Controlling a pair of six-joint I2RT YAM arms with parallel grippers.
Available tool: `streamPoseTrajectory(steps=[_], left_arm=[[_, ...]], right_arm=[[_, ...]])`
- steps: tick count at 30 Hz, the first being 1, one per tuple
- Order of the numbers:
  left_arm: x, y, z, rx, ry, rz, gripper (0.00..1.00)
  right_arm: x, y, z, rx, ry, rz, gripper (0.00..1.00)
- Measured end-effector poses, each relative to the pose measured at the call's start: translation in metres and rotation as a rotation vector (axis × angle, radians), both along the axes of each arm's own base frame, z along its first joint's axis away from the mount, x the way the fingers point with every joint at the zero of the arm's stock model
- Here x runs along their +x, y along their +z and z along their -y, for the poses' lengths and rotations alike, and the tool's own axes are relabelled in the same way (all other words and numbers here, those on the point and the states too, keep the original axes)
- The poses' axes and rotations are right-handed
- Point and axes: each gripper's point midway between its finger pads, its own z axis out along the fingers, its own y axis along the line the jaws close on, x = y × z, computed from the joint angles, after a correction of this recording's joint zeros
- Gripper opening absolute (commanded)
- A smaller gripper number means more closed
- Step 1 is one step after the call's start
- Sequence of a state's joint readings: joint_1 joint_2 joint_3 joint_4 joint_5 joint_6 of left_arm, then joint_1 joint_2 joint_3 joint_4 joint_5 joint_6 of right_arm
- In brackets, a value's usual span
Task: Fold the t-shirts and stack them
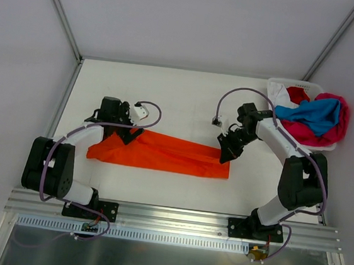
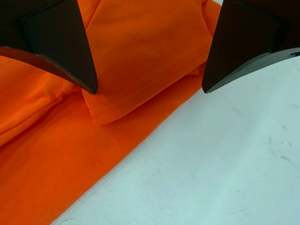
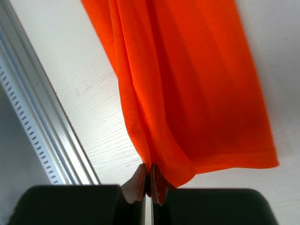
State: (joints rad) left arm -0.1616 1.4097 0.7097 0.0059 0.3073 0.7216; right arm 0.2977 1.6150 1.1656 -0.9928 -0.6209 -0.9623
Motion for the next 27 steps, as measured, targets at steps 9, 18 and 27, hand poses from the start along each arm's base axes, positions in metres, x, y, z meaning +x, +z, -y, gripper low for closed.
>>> streamPoseTrajectory(steps=[9,18,27], left_arm=[[-0.009,-0.015,0.012,-0.02,-0.081,-0.13,0.62],[-0.021,-0.011,0.013,-0.006,-0.126,-0.204,0.02],[-0.031,0.008,0.006,0.016,-0.106,-0.192,0.06]], right_arm=[[0.027,-0.002,0.002,-0.039,-0.071,0.106,0.0],[0.033,-0.002,0.003,-0.049,-0.093,0.119,0.0],[0.033,-0.004,0.003,-0.052,-0.093,0.121,0.0]])
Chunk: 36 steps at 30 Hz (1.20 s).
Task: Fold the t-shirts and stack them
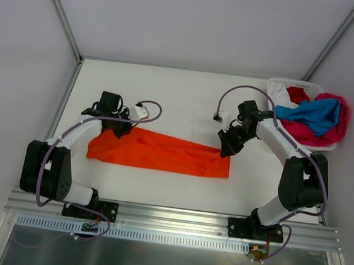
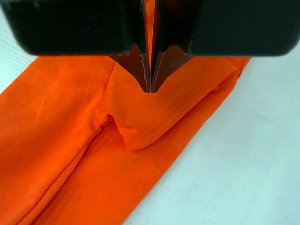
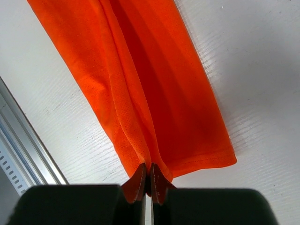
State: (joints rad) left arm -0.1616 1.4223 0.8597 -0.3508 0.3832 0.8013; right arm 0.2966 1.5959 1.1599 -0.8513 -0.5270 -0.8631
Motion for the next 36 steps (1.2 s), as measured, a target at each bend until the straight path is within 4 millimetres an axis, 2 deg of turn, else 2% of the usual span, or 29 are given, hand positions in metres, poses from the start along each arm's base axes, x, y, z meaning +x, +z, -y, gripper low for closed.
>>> streamPoseTrajectory(steps=[2,5,13,23,27,29,30,32,35,36], left_arm=[[0.001,0.013,0.0,-0.005,0.002,0.04,0.15],[0.002,0.022,-0.001,-0.007,0.007,0.068,0.17],[-0.003,0.018,-0.005,0.009,0.02,0.05,0.22],[-0.005,0.018,-0.005,0.006,0.027,0.042,0.24],[-0.008,0.014,-0.005,0.003,0.035,0.029,0.3],[-0.009,0.013,-0.005,0.002,0.037,0.023,0.36],[-0.009,0.013,-0.005,0.002,0.038,0.02,0.45],[-0.01,0.012,-0.005,0.001,0.041,0.018,0.55],[-0.01,0.012,-0.005,0.001,0.041,0.016,0.64],[-0.01,0.012,-0.005,0.001,0.042,0.016,0.65]], right_arm=[[0.0,-0.003,0.003,-0.016,-0.003,0.0,0.0],[0.001,-0.007,0.011,-0.057,-0.016,0.006,0.0],[0.012,-0.011,0.039,-0.149,-0.102,0.021,0.0],[0.019,-0.015,0.057,-0.245,-0.147,0.051,0.0],[0.031,-0.018,0.071,-0.327,-0.17,0.107,0.02],[0.034,-0.021,0.077,-0.364,-0.178,0.126,0.19],[0.035,-0.024,0.082,-0.394,-0.18,0.135,0.32],[0.035,-0.028,0.09,-0.441,-0.187,0.139,0.56],[0.035,-0.036,0.103,-0.513,-0.185,0.148,0.69],[0.034,-0.038,0.108,-0.539,-0.185,0.15,0.72]])
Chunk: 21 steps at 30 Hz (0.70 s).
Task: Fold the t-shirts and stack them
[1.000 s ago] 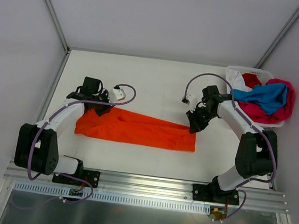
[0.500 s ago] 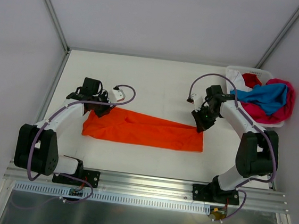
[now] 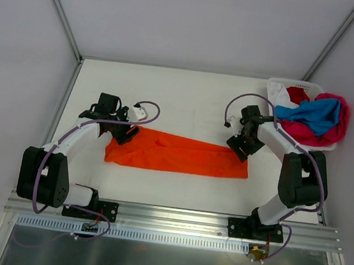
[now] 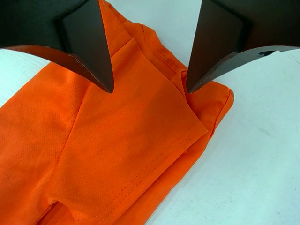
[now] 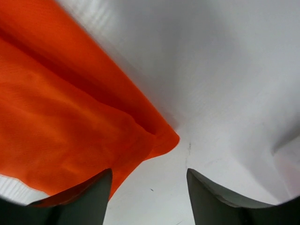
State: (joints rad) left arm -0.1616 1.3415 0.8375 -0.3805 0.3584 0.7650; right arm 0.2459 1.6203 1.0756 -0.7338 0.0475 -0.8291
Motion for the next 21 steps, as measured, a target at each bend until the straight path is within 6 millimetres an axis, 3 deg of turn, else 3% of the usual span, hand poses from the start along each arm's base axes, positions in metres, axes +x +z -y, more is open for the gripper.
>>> streamPoseTrajectory(steps=[4,13,18,21], left_arm=[[0.0,0.0,0.0,0.0,0.002,-0.002,0.7],[-0.001,-0.001,0.0,0.0,0.002,-0.004,0.71],[-0.003,-0.004,0.0,-0.001,0.005,-0.012,0.73],[-0.007,-0.008,0.0,-0.002,0.007,-0.025,0.74]], right_arm=[[-0.001,-0.005,0.017,-0.095,-0.002,0.016,0.79],[0.013,0.002,0.046,-0.263,-0.012,0.107,0.8],[0.017,0.013,0.049,-0.275,-0.019,0.157,0.8],[0.017,0.022,0.037,-0.196,-0.011,0.187,0.8]])
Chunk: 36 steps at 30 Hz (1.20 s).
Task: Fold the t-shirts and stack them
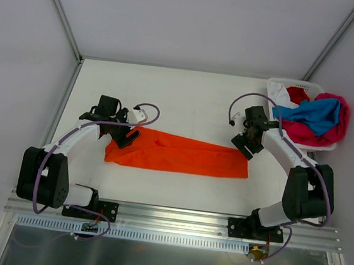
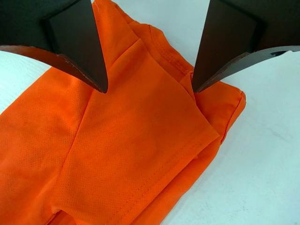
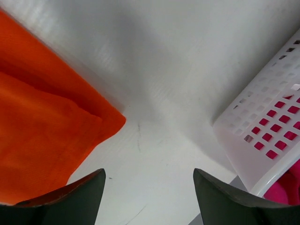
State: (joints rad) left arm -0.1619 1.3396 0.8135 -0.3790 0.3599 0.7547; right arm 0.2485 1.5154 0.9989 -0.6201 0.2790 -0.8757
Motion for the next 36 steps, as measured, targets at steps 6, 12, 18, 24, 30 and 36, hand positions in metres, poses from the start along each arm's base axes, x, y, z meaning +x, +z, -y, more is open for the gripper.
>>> streamPoseTrajectory(steps=[6,12,18,24,30,36], left_arm=[[-0.021,-0.012,0.018,0.081,-0.109,0.063,0.8],[-0.018,-0.022,0.02,0.214,-0.13,0.16,0.79],[0.01,-0.019,0.009,0.283,-0.046,0.246,0.79],[0.024,-0.033,-0.004,0.38,0.004,0.234,0.86],[0.056,-0.03,-0.012,0.44,0.054,0.264,0.86],[0.085,-0.026,-0.025,0.48,0.112,0.27,0.87]], right_arm=[[-0.005,0.019,-0.046,0.152,0.149,0.033,0.8],[-0.027,0.008,-0.092,0.111,0.395,0.055,0.79],[-0.012,-0.013,-0.095,0.009,0.46,0.067,0.78],[-0.002,-0.043,-0.091,-0.078,0.491,0.005,0.77],[-0.008,-0.044,-0.105,-0.067,0.546,-0.024,0.75],[-0.041,-0.049,-0.131,-0.004,0.662,-0.115,0.71]])
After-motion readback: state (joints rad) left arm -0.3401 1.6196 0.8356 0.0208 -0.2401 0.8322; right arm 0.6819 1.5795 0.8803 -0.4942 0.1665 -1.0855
